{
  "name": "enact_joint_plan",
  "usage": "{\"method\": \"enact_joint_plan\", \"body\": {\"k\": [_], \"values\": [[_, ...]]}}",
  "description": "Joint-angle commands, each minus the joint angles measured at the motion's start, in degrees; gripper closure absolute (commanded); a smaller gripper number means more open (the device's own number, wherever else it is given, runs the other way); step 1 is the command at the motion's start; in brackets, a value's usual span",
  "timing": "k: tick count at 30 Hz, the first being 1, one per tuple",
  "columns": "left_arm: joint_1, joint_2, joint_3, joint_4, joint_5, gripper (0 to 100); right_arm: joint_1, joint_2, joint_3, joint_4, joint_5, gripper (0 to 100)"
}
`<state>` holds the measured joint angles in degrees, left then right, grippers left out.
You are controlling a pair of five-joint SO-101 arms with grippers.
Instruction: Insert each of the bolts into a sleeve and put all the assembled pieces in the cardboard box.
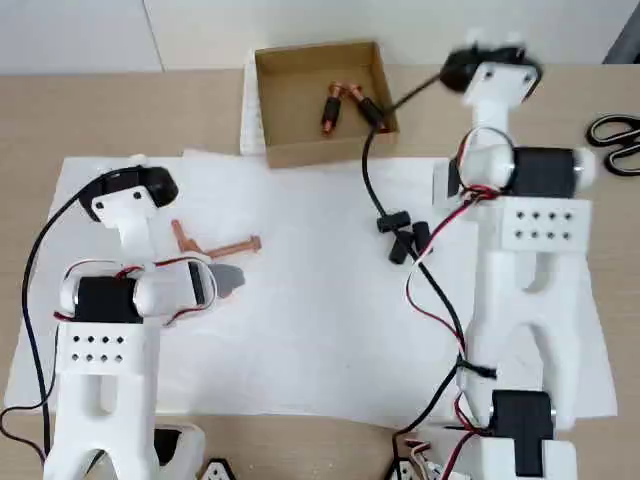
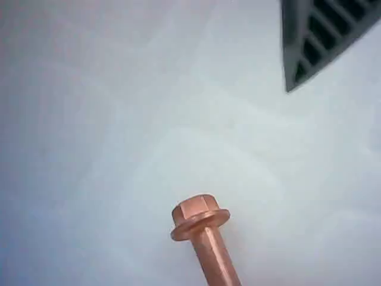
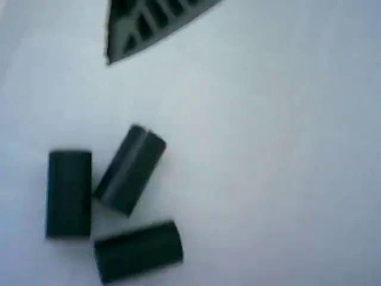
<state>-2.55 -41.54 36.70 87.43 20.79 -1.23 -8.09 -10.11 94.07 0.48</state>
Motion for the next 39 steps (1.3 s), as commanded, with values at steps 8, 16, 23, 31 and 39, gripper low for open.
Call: {"method": "enact_joint_plan", "body": {"k": [8, 16, 23, 31, 39], "values": [[-0.4, -1.0, -2.3, 0.4, -0.6, 68, -0.4, 8.1, 7.6, -6.7, 7.2, 75.9], [-0.3, -1.0, -2.2, 0.4, -0.6, 68, -0.4, 19.1, 4.0, -9.3, 12.3, 76.1], [-0.3, -1.0, -2.2, 0.4, -0.6, 68, -1.2, 27.7, -4.0, -9.3, 13.4, 76.2], [-0.3, -1.0, -2.2, 0.4, -0.6, 68, -3.3, 36.3, -12.4, -9.2, 13.4, 76.8], [-0.3, -1.0, -2.2, 0.4, -0.6, 68, -4.5, 42.9, -19.1, -9.2, 13.4, 80.9]]}}
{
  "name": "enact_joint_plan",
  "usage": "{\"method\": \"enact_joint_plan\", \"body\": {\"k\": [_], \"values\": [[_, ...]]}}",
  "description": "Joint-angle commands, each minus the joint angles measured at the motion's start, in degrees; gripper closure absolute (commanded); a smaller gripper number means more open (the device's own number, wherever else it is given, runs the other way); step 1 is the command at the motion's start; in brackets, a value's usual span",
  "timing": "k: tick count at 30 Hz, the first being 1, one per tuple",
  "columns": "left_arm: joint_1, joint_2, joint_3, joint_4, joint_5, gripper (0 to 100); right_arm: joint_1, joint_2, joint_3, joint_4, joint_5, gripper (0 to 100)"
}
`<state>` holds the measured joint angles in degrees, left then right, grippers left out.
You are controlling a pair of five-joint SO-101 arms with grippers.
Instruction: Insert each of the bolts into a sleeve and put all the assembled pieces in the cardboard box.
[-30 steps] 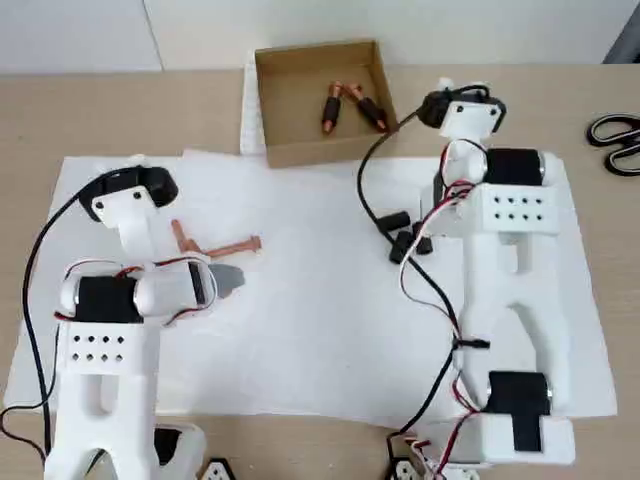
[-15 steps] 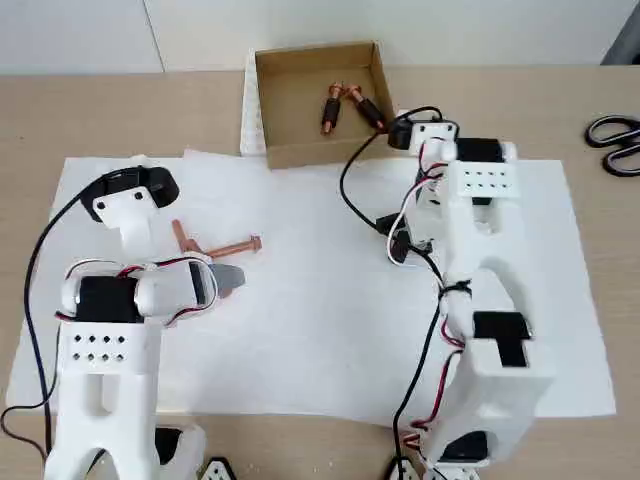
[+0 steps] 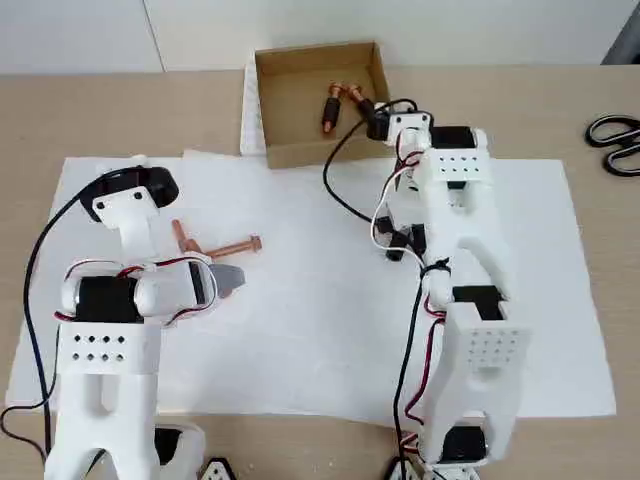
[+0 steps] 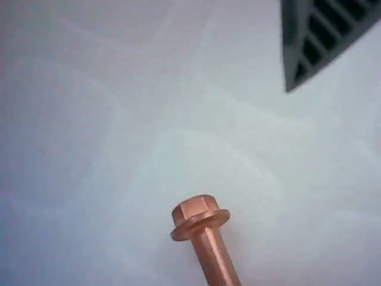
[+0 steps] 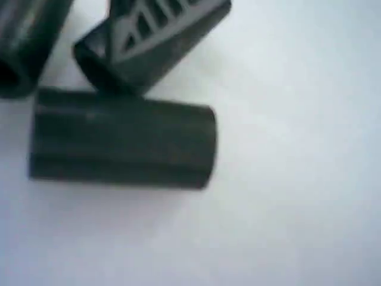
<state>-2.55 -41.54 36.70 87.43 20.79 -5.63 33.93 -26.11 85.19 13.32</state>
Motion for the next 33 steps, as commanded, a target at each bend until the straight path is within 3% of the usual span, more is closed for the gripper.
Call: {"method": "enact_joint_plan", "body": {"k": [1, 33], "values": [[-0.3, -1.0, -2.2, 0.4, -0.6, 68, 0.1, 1.5, -3.6, -0.3, 0.5, 80.9], [-0.3, -0.9, -2.2, 0.2, -0.6, 68, 0.8, 7.3, -9.1, 5.8, 0.2, 81.2]]}}
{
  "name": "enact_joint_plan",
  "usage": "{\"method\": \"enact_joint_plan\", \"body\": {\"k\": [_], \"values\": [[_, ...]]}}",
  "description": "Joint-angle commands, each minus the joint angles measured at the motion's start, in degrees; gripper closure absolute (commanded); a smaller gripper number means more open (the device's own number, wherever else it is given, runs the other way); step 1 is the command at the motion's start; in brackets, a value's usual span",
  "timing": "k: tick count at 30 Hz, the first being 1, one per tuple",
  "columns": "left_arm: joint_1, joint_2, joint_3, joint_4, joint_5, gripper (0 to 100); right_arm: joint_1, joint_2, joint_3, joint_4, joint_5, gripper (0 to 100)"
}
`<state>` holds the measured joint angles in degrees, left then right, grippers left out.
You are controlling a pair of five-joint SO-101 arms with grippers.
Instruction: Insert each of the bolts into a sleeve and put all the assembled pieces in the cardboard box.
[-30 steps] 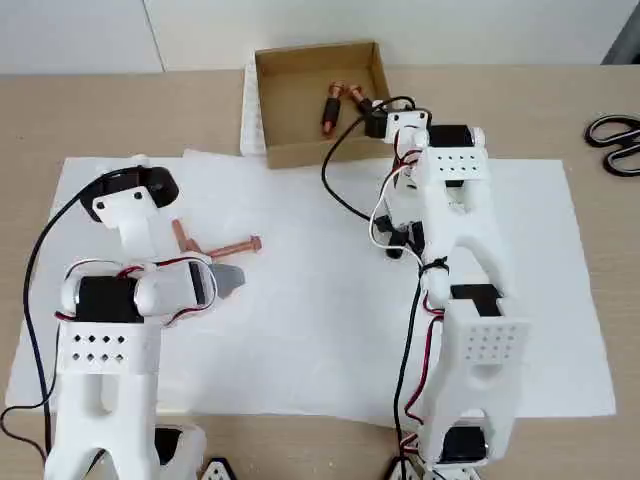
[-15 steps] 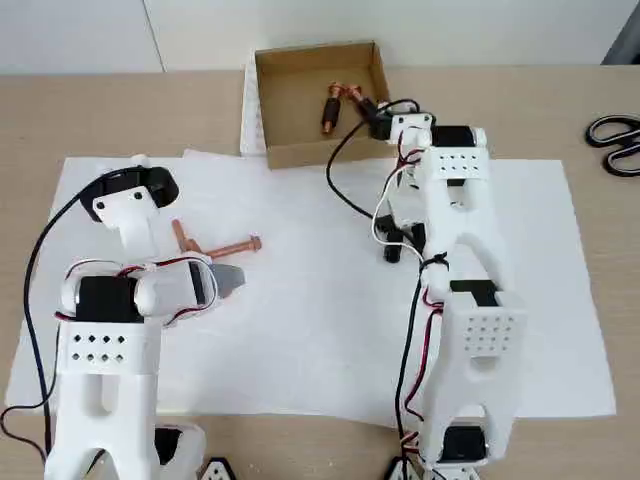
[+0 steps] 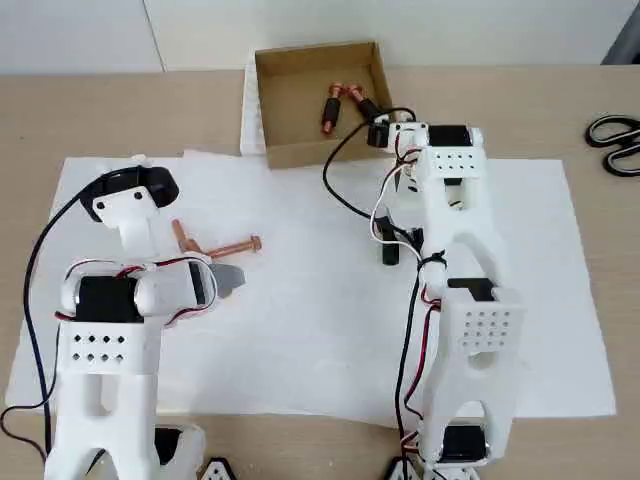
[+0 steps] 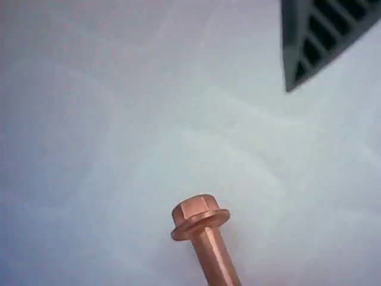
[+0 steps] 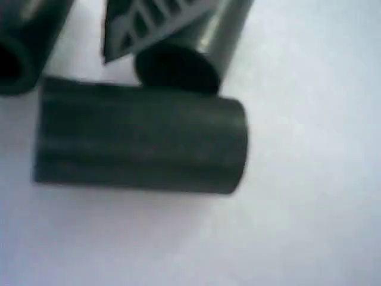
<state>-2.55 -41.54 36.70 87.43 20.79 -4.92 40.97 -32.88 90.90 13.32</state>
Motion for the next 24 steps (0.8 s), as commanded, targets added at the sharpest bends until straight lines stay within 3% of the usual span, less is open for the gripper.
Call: {"method": "enact_joint_plan", "body": {"k": [1, 10, 16, 24], "values": [[-0.3, -0.9, -2.2, 0.2, -0.6, 68, 0.1, 1.1, -2.4, 0.0, 0.2, 81.2], [-0.3, -0.9, -2.1, 0.4, -0.6, 68, 0.2, 2.8, -2.5, -1.1, 0.4, 82.5], [-0.3, -0.9, -2.1, 0.4, -0.6, 68, 1.1, 2.6, -2.7, -1.1, 0.0, 99.8], [-0.3, -0.9, -2.6, 0.2, -0.6, 68, 1.7, -8.0, -4.2, 2.7, 0.1, 99.5]]}}
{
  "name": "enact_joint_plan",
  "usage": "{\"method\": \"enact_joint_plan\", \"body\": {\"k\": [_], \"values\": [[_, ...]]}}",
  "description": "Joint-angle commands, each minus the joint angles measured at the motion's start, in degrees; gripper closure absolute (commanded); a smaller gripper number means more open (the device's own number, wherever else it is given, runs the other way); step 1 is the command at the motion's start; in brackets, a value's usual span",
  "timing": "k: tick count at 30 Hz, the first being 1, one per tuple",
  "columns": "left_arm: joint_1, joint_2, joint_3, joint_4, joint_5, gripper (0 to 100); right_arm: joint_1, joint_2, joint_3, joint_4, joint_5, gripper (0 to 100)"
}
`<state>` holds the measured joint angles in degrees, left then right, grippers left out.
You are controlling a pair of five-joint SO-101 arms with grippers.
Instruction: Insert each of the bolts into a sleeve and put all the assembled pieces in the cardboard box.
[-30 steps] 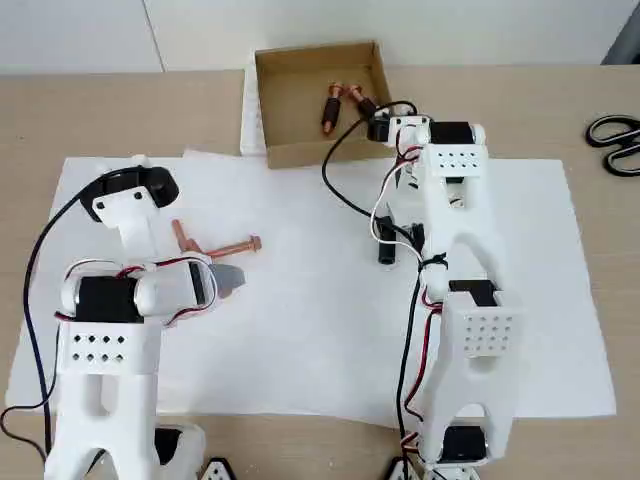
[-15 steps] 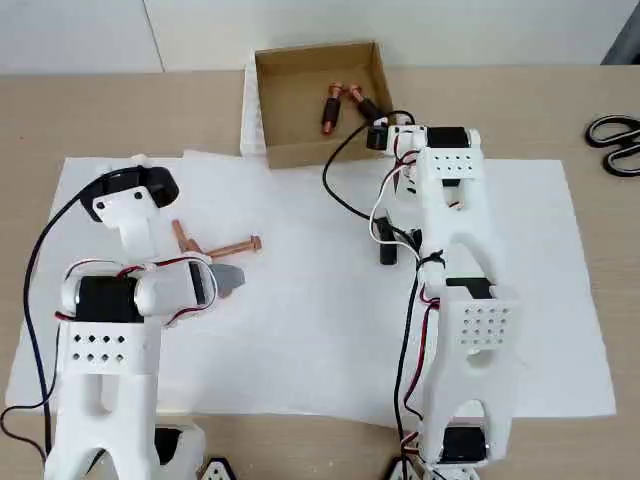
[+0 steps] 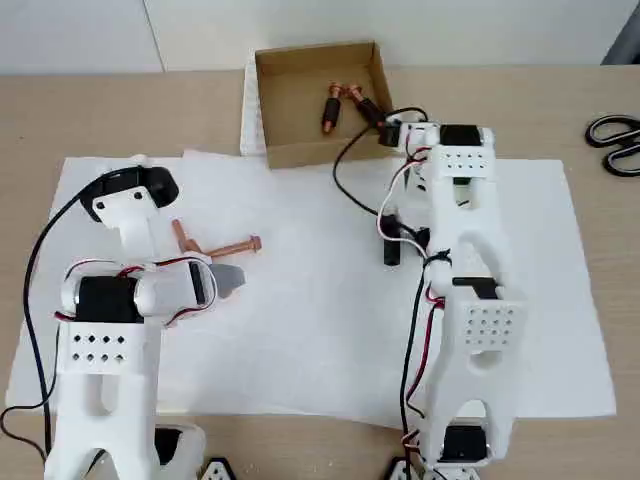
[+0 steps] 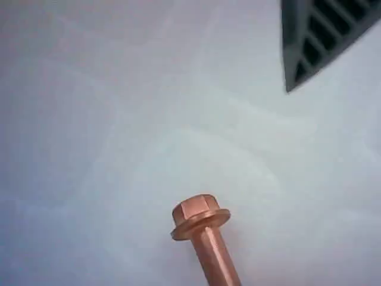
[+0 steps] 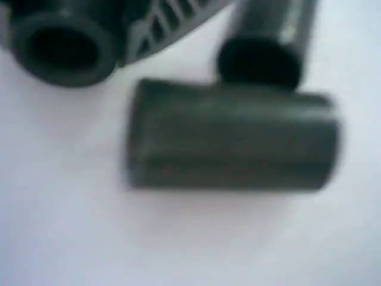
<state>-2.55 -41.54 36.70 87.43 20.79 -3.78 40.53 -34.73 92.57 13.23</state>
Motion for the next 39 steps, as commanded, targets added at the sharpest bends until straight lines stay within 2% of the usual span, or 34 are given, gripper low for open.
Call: {"method": "enact_joint_plan", "body": {"k": [1, 7, 12, 20, 22, 27, 32, 39], "values": [[-0.4, -0.9, -2.6, 0.1, -0.8, 68, 0.6, -9.4, -2.4, 1.1, 0.2, 99.5], [-4.3, -0.4, -2.8, -1.7, -7.5, 68, 0.7, -17.1, -2.1, 3.2, 0.2, 99.5], [-4.8, 1.1, -6.2, -2.5, -7.9, 68, 1.1, -18.0, -2.0, 3.5, -1.1, 99.5], [-4.7, 23.6, -16.2, -1.9, -8.4, 68, 1.3, -17.8, -2.0, 3.5, -3.0, 99.5], [-4.5, 29.1, -19.1, -2.1, -13.5, 68, 1.3, -17.8, -2.0, 3.5, -3.0, 99.5], [-4.9, 37.9, -30.2, -2.4, -31.9, 68, 1.4, -17.7, -2.0, 3.5, -3.0, 99.5], [-4.1, 45.5, -38.1, -6.0, -39.0, 68, 1.4, -17.7, -2.0, 3.5, -3.0, 99.5], [-1.5, 56.2, -38.7, -9.2, -54.2, 68, 1.5, -17.7, -2.0, 3.5, -3.1, 99.5]]}}
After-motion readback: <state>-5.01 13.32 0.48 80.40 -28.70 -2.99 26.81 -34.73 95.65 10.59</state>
